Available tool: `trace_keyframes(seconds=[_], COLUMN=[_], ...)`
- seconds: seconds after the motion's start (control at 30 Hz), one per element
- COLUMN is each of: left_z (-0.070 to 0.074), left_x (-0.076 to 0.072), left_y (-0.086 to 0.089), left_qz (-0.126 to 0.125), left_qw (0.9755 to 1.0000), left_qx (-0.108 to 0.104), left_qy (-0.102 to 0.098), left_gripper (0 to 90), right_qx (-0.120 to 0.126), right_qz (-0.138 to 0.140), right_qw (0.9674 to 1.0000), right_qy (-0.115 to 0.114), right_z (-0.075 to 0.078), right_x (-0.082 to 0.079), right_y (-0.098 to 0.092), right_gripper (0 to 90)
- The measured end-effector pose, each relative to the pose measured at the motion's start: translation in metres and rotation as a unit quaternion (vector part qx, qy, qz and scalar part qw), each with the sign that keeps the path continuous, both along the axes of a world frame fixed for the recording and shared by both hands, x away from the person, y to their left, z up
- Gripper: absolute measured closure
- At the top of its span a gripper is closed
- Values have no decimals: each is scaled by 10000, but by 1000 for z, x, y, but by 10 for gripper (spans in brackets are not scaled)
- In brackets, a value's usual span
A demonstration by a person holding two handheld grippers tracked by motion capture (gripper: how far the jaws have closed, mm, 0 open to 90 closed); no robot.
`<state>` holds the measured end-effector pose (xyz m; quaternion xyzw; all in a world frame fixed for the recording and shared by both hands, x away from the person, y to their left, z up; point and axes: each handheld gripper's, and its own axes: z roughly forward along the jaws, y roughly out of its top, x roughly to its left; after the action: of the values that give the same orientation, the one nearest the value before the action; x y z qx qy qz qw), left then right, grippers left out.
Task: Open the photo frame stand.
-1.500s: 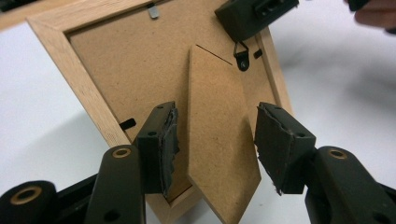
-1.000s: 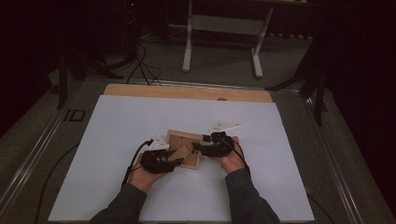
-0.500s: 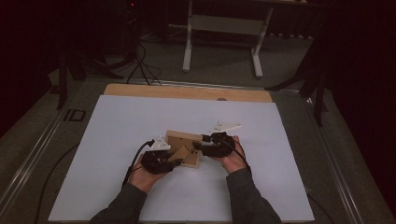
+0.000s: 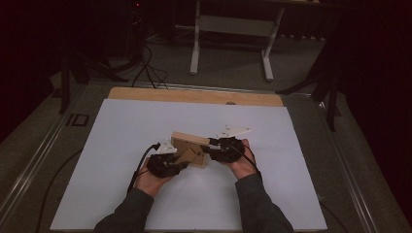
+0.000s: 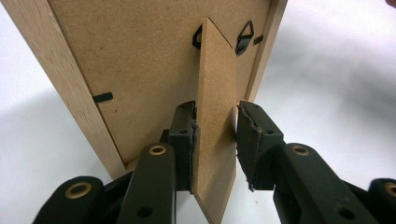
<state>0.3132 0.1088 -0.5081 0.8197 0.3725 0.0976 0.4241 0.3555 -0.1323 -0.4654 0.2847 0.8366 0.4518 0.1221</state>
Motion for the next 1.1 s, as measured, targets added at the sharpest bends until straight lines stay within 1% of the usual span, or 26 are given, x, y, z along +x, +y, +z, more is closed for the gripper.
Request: trace_keyframes(seconds=[0.33, 0.37, 0.47, 0.6, 0.73, 0.87, 0.93, 1.0, 1.07, 1.1], left_z=[-4, -4, -5, -7, -10, -10, -10, -10, -11, -11], left_x=[9, 10, 13, 16, 18, 18, 17, 15, 14, 14], left_y=[-3, -3, -4, -5, -5, -5, -5, -5, -2, -1], left_qz=[98, 90, 128, 157, 150, 168, 195, 246, 223, 198], left_qw=[9999, 9999, 9998, 9997, 9998, 9997, 9997, 9997, 9997, 9997], left_qx=[-25, 8, 51, 20, 23, 46, 43, -18, -113, -127], left_qy=[-86, -98, -142, -174, -160, -141, -120, -42, 62, 94], left_gripper=[671, 671, 674, 677, 673, 666, 667, 669, 667, 662], right_qx=[-106, -114, -243, -363, -426, -409, -396, -377, -373, -376], right_qz=[-72, -81, -116, -123, -123, -78, -64, -44, -18, -14], right_qw=[9998, 9997, 9991, 9982, 9977, 9978, 9980, 9983, 9984, 9984], right_qy=[-183, -214, -335, -456, -520, -520, -484, -442, -428, -416], right_z=[1, 1, 2, 2, 2, 2, 2, 2, 2, 2], right_x=[0, 0, -2, -3, -3, -4, -4, -5, -5, -6], right_y=[-1, -1, 0, 1, 2, 5, 5, 5, 5, 6], right_gripper=[599, 599, 600, 600, 600, 596, 594, 592, 588, 587])
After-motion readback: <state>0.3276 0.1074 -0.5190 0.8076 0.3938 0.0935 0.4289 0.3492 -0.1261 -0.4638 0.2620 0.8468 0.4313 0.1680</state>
